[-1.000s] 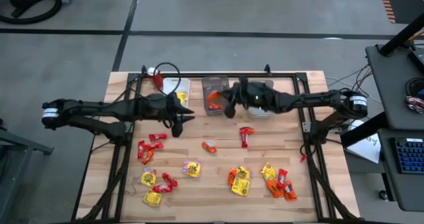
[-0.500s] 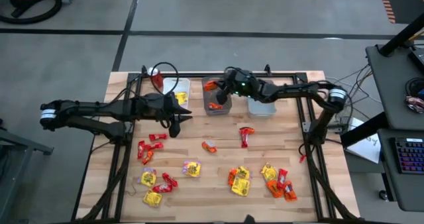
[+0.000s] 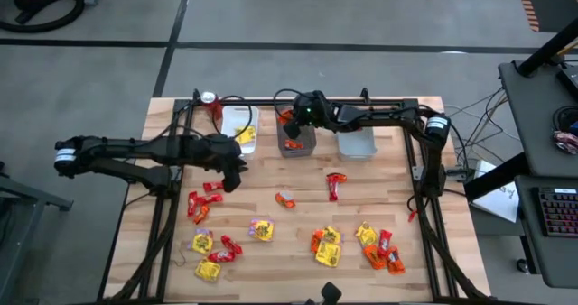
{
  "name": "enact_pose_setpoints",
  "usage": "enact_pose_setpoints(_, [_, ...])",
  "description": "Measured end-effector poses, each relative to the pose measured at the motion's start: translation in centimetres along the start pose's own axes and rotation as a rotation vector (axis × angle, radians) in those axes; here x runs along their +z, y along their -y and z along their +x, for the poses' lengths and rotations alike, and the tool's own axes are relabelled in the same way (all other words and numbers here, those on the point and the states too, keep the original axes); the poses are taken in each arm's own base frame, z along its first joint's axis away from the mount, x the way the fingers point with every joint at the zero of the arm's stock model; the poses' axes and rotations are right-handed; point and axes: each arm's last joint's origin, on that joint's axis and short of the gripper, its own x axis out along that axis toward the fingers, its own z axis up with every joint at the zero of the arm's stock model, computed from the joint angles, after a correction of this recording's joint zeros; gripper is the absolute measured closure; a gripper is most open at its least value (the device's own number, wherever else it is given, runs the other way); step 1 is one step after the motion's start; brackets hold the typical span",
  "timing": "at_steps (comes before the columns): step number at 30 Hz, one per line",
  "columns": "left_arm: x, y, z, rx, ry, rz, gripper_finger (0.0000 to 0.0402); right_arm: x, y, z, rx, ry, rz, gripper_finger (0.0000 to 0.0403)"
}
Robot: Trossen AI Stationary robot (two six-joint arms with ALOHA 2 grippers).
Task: Sort candy
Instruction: Put the orange chocolate into the black bin, then put the red chocolate into the gray bin
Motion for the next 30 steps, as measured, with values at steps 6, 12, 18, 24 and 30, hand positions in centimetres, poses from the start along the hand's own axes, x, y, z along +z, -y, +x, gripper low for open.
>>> enact_pose_setpoints(6, [-1.2,0.4,-0.1,0.01,-0.11,-0.032,0.0325,-0.1,0.0,0.1,0.0,-0.005,-0.007,0.0366])
enact_pose_setpoints(12, [-2.1,0.9,-0.2,0.011,-0.178,-0.045,0.0325,-0.3,0.0,0.1,-0.011,-0.021,0.036,0.0287])
enact_pose_setpoints(18, [-2.9,1.4,-0.4,0.02,-0.247,-0.063,0.0325,0.5,0.0,-1.2,-0.002,-0.003,0.027,0.0231])
enact_pose_setpoints(24, [-3.7,2.3,-0.3,0.004,-0.304,0.023,0.032,1.7,-1.3,-4.1,0.041,0.008,-0.042,0.021])
enact_pose_setpoints(30, [-4.6,3.6,0.1,0.019,-0.336,0.196,0.0281,2.7,-3.4,-7.9,0.097,0.025,-0.147,0.0209])
